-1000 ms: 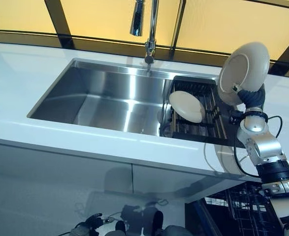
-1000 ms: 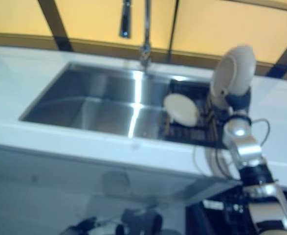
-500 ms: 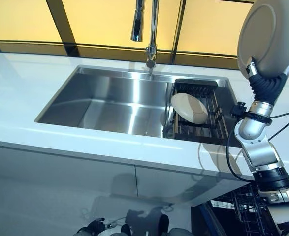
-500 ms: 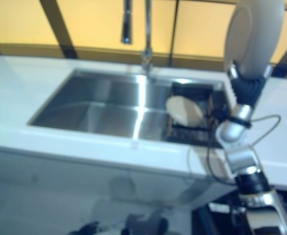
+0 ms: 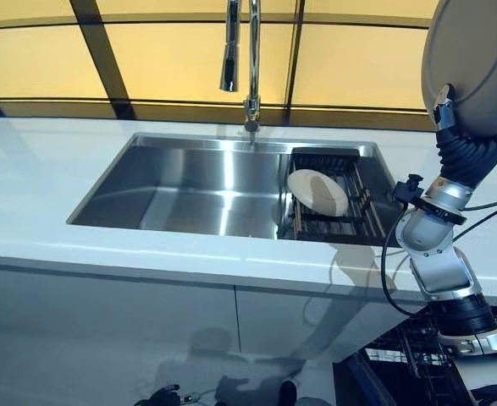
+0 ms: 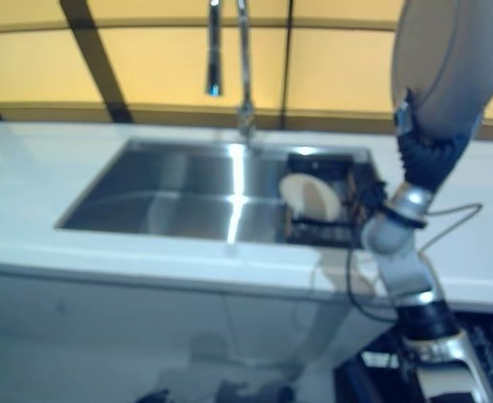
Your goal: Take plates into dishwasher
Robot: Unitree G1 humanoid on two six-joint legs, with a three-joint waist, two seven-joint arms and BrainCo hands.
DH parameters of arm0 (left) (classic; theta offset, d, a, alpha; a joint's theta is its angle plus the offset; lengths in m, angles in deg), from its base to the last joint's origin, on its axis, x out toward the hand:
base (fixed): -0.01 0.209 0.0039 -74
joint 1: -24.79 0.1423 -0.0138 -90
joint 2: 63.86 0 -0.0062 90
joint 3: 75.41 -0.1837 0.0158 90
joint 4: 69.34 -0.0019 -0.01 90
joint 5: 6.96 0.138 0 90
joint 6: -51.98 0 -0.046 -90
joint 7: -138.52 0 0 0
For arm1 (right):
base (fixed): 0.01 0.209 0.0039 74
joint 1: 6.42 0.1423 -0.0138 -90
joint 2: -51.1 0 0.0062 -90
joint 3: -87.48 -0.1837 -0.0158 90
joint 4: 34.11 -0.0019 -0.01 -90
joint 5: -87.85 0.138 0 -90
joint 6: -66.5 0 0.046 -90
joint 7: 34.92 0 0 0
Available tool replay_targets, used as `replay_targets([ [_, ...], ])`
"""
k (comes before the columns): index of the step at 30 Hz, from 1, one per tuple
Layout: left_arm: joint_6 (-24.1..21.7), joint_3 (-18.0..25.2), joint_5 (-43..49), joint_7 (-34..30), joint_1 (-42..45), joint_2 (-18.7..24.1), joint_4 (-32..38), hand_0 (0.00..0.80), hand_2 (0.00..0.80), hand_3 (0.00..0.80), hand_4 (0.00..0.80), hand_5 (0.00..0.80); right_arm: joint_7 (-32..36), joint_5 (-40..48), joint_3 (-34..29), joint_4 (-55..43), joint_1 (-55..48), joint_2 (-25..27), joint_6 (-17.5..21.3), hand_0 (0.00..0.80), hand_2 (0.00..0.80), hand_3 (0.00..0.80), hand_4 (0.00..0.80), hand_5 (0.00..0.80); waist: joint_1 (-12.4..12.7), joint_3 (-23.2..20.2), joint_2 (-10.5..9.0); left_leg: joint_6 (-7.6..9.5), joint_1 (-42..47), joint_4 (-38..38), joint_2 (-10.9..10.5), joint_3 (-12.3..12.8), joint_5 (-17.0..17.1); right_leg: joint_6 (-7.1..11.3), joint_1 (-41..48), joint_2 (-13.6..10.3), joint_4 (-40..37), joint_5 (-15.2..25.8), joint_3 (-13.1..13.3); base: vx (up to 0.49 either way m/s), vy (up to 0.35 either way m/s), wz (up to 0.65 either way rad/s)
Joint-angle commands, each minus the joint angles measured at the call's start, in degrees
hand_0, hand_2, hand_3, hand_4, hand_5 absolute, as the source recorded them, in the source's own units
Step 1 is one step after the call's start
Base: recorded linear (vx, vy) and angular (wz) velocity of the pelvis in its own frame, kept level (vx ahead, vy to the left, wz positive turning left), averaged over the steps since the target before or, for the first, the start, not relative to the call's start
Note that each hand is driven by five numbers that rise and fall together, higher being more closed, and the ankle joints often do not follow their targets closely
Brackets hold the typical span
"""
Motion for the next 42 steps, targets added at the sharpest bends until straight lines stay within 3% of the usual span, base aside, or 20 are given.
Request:
replay_targets([
  [1,-0.5,-1.9,3.4,-1.2,-1.9,0.9,-1.3,0.0,0.0,0.0,0.0,0.0,4.2,1.6,-5.1,-4.0,3.1,1.9,-1.6,0.8,0.8,0.8,0.8,0.8,1.0,0.0,2.38,5.66,-0.2,1.6,-3.9,-0.5,-10.4,3.49,-2.4,0.5,7.3,-6.1,1.3,-0.024,0.095,-0.28],
  [2,-0.1,-1.5,4.4,-1.4,-1.4,1.1,-1.3,0.0,0.0,0.0,0.0,0.0,7.2,3.4,-6.0,-5.0,2.2,2.9,-2.8,0.8,0.8,0.8,0.8,0.8,0.8,0.6,1.92,5.46,0.2,1.7,-3.6,0.8,-10.5,4.44,-3.6,0.3,6.3,-3.3,0.6,-0.04,0.092,-0.31],
  [5,0.5,-1.1,5.4,-1.4,-1.4,1.4,-1.7,0.0,0.0,0.0,0.0,0.0,10.4,5.2,-7.4,-6.4,0.9,4.5,-4.9,0.8,0.8,0.8,0.8,0.8,0.3,1.4,1.23,5.62,0.3,2.0,-3.2,2.8,-10.7,4.98,-5.8,0.4,7.1,-1.6,0.6,-0.058,0.078,-0.52],
  [6,0.6,-0.9,5.2,-1.2,-1.6,1.6,-2.2,0.0,0.0,0.0,0.0,0.0,11.7,6.9,-8.2,-6.8,0.1,5.5,-5.4,0.8,0.8,0.8,0.8,0.8,-0.1,1.6,1.03,5.78,0.4,2.2,-2.7,4.7,-10.8,5.0,-6.4,-0.5,9.3,-1.6,-1.3,-0.054,0.088,-0.76],
  [10,0.6,-0.7,4.2,-0.8,-2.3,2.0,-2.9,0.0,0.0,0.0,0.0,0.0,14.4,12.4,-10.4,-7.4,-3.4,7.8,-5.0,0.8,0.8,0.8,0.8,0.8,-1.8,1.4,0.99,6.2,0.4,1.9,-1.2,10.2,-11.3,4.68,-4.9,-4.2,16.4,-4.2,-6.0,-0.028,0.076,-0.67],
  [11,0.6,-0.8,4.2,-0.8,-2.4,2.0,-3.0,0.0,0.0,0.0,0.0,0.0,14.4,12.4,-10.5,-7.3,-3.6,8.0,-4.8,0.8,0.8,0.8,0.8,0.8,-1.9,1.3,0.99,6.22,0.3,1.9,-1.1,10.6,-11.4,4.58,-4.8,-4.3,16.7,-4.5,-6.1,-0.042,0.024,-0.56],
  [13,-0.3,-2.1,2.2,-0.5,-3.6,2.2,-3.9,0.0,0.0,0.0,0.0,0.0,14.7,13.1,-11.3,-6.9,-5.3,8.6,-3.6,0.8,0.8,0.8,0.8,0.8,-3.1,0.7,1.04,6.32,-0.3,1.9,-0.1,14.1,-11.8,3.72,-2.9,-5.7,19.0,-6.4,-7.4,-0.032,-0.006,-0.68],
  [17,-1.4,-3.0,-0.4,0.4,-5.0,2.2,-4.3,0.0,0.0,0.0,0.0,0.0,15.4,15.2,-11.2,-6.1,-6.3,7.6,-3.0,0.8,0.8,0.8,0.8,0.8,-3.4,-0.5,0.54,5.7,-2.7,3.3,1.3,18.5,-12.2,2.92,2.7,-6.7,17.6,-8.1,-9.4,-0.061,-0.12,-0.81],
  [22,-1.5,-3.8,-2.4,0.9,-6.1,2.8,-4.0,0.0,0.0,0.0,0.0,0.0,17.0,15.9,-8.9,-5.2,-5.6,6.0,-3.6,0.8,0.8,0.8,0.8,0.8,-3.3,-1.1,-0.46,5.03,-5.9,4.8,2.9,22.7,-11.8,2.39,7.2,-4.8,13.0,-9.7,-11.3,-0.159,-0.246,-1.07],
  [23,-1.5,-3.7,-2.9,1.0,-6.4,2.9,-3.9,0.0,0.0,0.0,0.0,0.0,17.2,16.3,-8.1,-5.1,-5.1,5.8,-3.7,0.8,0.8,0.8,0.8,0.8,-3.3,-0.9,-0.74,4.78,-6.5,5.0,3.4,23.7,-11.4,2.09,7.6,-3.5,11.5,-11.2,-11.4,-0.329,-0.426,-0.79],
  [24,-1.4,-3.3,-3.5,1.1,-7.1,3.2,-3.7,0.0,0.0,0.0,0.0,0.0,18.2,17.5,-7.0,-4.6,-4.1,5.7,-4.0,0.8,0.8,0.8,0.8,0.8,-3.5,-0.5,-1.56,3.83,-8.2,5.9,4.4,25.0,-10.5,1.64,8.3,-0.8,7.6,-14.1,-10.9,-0.433,-0.549,-0.81],
  [27,-1.2,-2.7,-4.9,2.3,-8.1,3.5,-3.2,0.0,0.0,0.0,0.0,0.0,20.1,20.1,-5.6,-4.1,-2.8,5.7,-4.7,0.8,0.8,0.8,0.8,0.8,-3.4,0.4,-2.87,1.88,-10.7,7.5,6.3,26.5,-9.0,1.12,8.2,1.1,4.1,-14.4,-11.9,-0.395,-0.489,-0.76],
  [31,-2.5,-1.8,-4.7,2.4,-8.4,2.3,-2.7,0.0,0.0,0.0,0.0,0.0,23.7,22.5,-4.8,-3.5,-3.2,6.6,-8.1,0.8,0.8,0.8,0.8,0.8,-4.3,2.5,-3.27,-1.98,-12.3,8.1,8.3,24.6,-5.1,-1.02,6.5,3.0,2.7,-13.9,-9.1,-0.365,-0.455,-0.47],
  [34,-4.2,-1.8,-3.9,2.8,-7.7,1.1,-3.0,0.0,0.0,0.0,0.0,0.0,27.2,23.0,-5.0,-3.0,-4.7,7.0,-10.2,0.8,0.8,0.8,0.8,0.8,-5.4,3.2,-2.94,-3.3,-12.0,7.0,8.5,23.3,-3.1,-2.49,5.6,3.8,3.1,-14.5,-7.4,-0.247,-0.292,-0.01],
  [42,-4.9,-1.0,-2.8,1.2,-6.8,1.0,-2.4,0.0,0.0,0.0,0.0,0.0,39.2,20.2,-3.6,-2.7,-8.8,9.2,-15.5,0.8,0.8,0.8,0.8,0.8,-6.6,3.5,-1.58,-3.81,-11.0,5.2,8.3,16.6,-2.5,-4.06,3.4,4.3,2.9,-14.7,-4.3,-0.097,-0.107,0.06],
])
